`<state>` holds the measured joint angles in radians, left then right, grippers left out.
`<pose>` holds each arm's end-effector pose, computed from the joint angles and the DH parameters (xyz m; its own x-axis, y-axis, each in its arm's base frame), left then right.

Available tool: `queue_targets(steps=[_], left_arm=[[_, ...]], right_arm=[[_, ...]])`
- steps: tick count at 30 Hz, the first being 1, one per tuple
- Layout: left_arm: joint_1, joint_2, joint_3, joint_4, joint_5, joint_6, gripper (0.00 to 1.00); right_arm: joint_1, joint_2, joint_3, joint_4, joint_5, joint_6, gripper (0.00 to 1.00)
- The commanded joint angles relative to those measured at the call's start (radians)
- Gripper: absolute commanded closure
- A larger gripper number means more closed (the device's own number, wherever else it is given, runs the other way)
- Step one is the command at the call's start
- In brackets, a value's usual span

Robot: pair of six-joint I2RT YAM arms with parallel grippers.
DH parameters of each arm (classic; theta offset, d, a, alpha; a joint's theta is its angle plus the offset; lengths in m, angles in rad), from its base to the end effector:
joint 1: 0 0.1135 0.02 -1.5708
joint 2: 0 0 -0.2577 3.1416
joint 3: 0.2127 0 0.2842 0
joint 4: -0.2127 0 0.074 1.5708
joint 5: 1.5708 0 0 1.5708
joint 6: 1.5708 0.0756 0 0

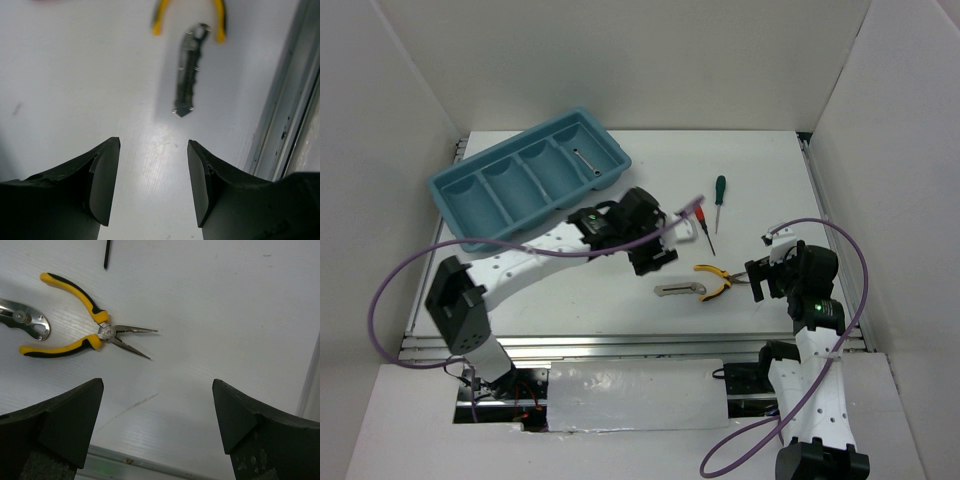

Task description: Sort the tools into containers

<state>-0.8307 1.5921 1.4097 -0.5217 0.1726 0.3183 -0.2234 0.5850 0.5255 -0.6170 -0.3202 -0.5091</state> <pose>0.2755 -0.3209 0.2836 -0.1593 0.6316 -0.7587 0.9114 0.3896 0.1329 0.2000 -0.0210 0.2079 -0.5189 -0.3565 -0.7769 -0.3229 0.9233 -0.2080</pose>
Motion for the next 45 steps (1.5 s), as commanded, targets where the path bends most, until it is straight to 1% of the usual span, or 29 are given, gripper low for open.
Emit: queue_targets(steps=[1, 2, 3, 4, 5, 6, 8, 11, 12, 13, 15, 16, 18, 22, 24, 29, 30, 34, 38, 42, 45], left_arm=[[-0.103, 0.156, 0.138, -0.212, 0.019, 0.152, 0.3], [-0.114, 0.211, 0.191, -0.268, 0.031, 0.165, 0.3], [-0.122, 0.262, 0.29, -0.317, 0.036, 0.179, 0.29], [-0.13, 0.352, 0.331, -0.374, 0.024, 0.182, 0.27], [-0.142, 0.389, 0.365, -0.395, 0.016, 0.192, 0.27], [-0.149, 0.443, 0.408, -0.403, 0.004, 0.192, 0.27], [-0.165, 0.5, 0.437, -0.399, -0.036, 0.192, 0.27], [-0.168, 0.542, 0.457, -0.373, -0.05, 0.195, 0.32], [-0.168, 0.554, 0.45, -0.338, -0.047, 0.194, 0.38], [-0.168, 0.554, 0.449, -0.337, -0.047, 0.192, 0.42], [-0.168, 0.548, 0.426, -0.272, -0.035, 0.192, 0.46], [-0.169, 0.548, 0.419, -0.25, -0.028, 0.194, 0.47], [-0.169, 0.555, 0.413, -0.233, 0.011, 0.205, 0.47], [-0.171, 0.552, 0.373, -0.173, 0.065, 0.173, 0.34], [-0.173, 0.568, 0.371, -0.166, 0.07, 0.159, 0.32], [-0.185, 0.63, 0.376, -0.173, 0.031, 0.15, 0.34], [-0.185, 0.638, 0.38, -0.182, 0.022, 0.156, 0.36], [-0.185, 0.687, 0.406, -0.222, -0.008, 0.169, 0.37], [-0.183, 0.703, 0.394, -0.227, -0.047, 0.183, 0.37], [-0.183, 0.73, 0.411, -0.264, -0.057, 0.202, 0.41], [-0.185, 0.724, 0.396, -0.244, -0.07, 0.205, 0.42]], right_arm=[[-0.008, -0.002, 0.044, 0.002, 0.026, 0.023, 0.02], [-0.01, -0.005, 0.045, -0.003, 0.026, 0.023, 0.02], [-0.011, -0.008, 0.047, -0.006, 0.023, 0.015, 0.02], [-0.014, -0.013, 0.047, -0.009, 0.017, 0.012, 0.02], [-0.013, -0.017, 0.048, -0.012, 0.015, 0.011, 0.02], [-0.017, -0.02, 0.047, -0.013, 0.015, 0.004, 0.02], [-0.025, -0.025, 0.047, -0.009, 0.02, 0.007, 0.02], [-0.037, -0.021, 0.048, -0.007, 0.02, 0.009, 0.03], [-0.048, -0.016, 0.053, -0.016, 0.015, 0.007, 0.07], [-0.056, -0.013, 0.057, -0.023, 0.006, 0.004, 0.09], [-0.088, -0.004, 0.065, -0.038, -0.014, -0.012, 0.14], [-0.102, -0.001, 0.067, -0.049, -0.022, -0.014, 0.15], [-0.128, 0.009, 0.068, -0.053, -0.039, -0.023, 0.14], [-0.198, 0.019, 0.076, -0.067, -0.057, -0.029, 0.11], [-0.212, 0.007, 0.077, -0.066, -0.059, -0.031, 0.09], [-0.226, -0.014, 0.076, -0.078, -0.077, -0.04, 0.05], [-0.226, -0.016, 0.077, -0.076, -0.08, -0.042, 0.05], [-0.226, -0.014, 0.077, -0.084, -0.088, -0.049, 0.05], [-0.226, -0.016, 0.079, -0.084, -0.092, -0.051, 0.05], [-0.228, -0.019, 0.077, -0.087, -0.094, -0.054, 0.04], [-0.228, -0.019, 0.076, -0.087, -0.097, -0.054, 0.04]])
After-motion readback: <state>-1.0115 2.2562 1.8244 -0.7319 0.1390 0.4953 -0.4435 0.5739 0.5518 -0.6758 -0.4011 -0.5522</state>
